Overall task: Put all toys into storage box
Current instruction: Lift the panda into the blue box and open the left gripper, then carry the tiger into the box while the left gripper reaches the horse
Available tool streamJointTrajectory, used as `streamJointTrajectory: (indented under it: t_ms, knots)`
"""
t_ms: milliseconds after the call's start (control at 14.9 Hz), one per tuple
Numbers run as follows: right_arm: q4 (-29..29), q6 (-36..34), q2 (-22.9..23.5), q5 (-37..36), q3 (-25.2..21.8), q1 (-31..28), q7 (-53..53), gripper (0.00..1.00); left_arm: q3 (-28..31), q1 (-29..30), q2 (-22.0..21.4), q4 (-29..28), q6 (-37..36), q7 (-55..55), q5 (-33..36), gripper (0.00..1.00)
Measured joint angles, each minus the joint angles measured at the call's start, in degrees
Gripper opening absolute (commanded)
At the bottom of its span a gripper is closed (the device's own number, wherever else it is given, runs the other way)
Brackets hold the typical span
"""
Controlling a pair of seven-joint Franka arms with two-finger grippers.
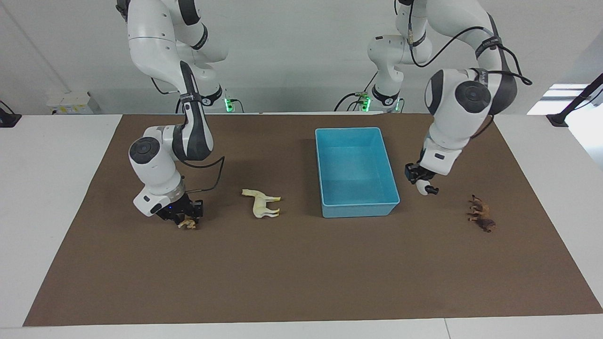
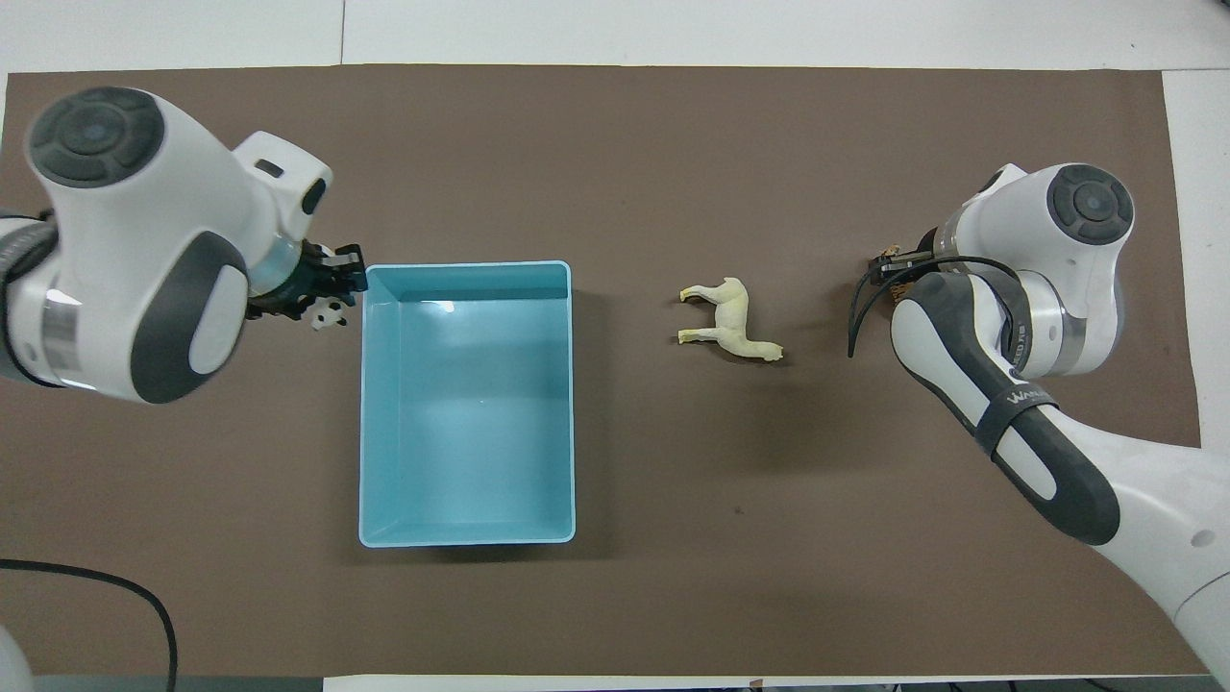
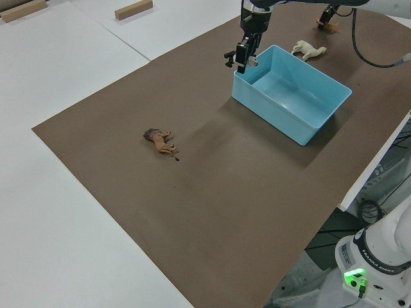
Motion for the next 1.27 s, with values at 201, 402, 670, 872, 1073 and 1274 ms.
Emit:
streamJointTrajectory:
  t_ms: [201, 402, 670, 872, 1073, 1274]
  knots:
    - [4.8, -7.4, -2.4, 0.0, 0.0, 0.8, 0.0, 0.0, -0.3, -7.5, -1.7, -7.0, 3.3, -8.8, 0.0, 1.0]
    - [7.4, -13.9, -6.7, 0.1, 0.1, 2.3, 0.1, 0.0, 0.2, -8.5, -3.0, -9.8, 4.5, -9.8, 0.0, 1.0]
    - [10.2, -21.3, -10.8, 0.8, 0.3, 5.6, 4.8, 0.0, 1.6, -0.8, -4.6, -9.4, 5.8, -1.1, 0.1, 1.0]
    - [14.3, -24.8, -11.0, 1.0, 0.6, 12.7, 15.8, 0.0, 2.1, 11.9, -4.3, -9.6, 13.9, 11.8, 0.1, 1.0]
    - [16.2, -22.7, -10.8, 4.5, 1.0, 24.4, 29.4, 0.0, 2.2, 20.3, -1.2, -9.9, 22.7, 22.7, 0.0, 1.0]
    - [16.4, -15.6, -10.2, 9.9, 1.2, 33.1, 34.7, 0.0, 2.1, 24.9, 4.0, -9.3, 30.6, 29.2, 0.0, 1.0]
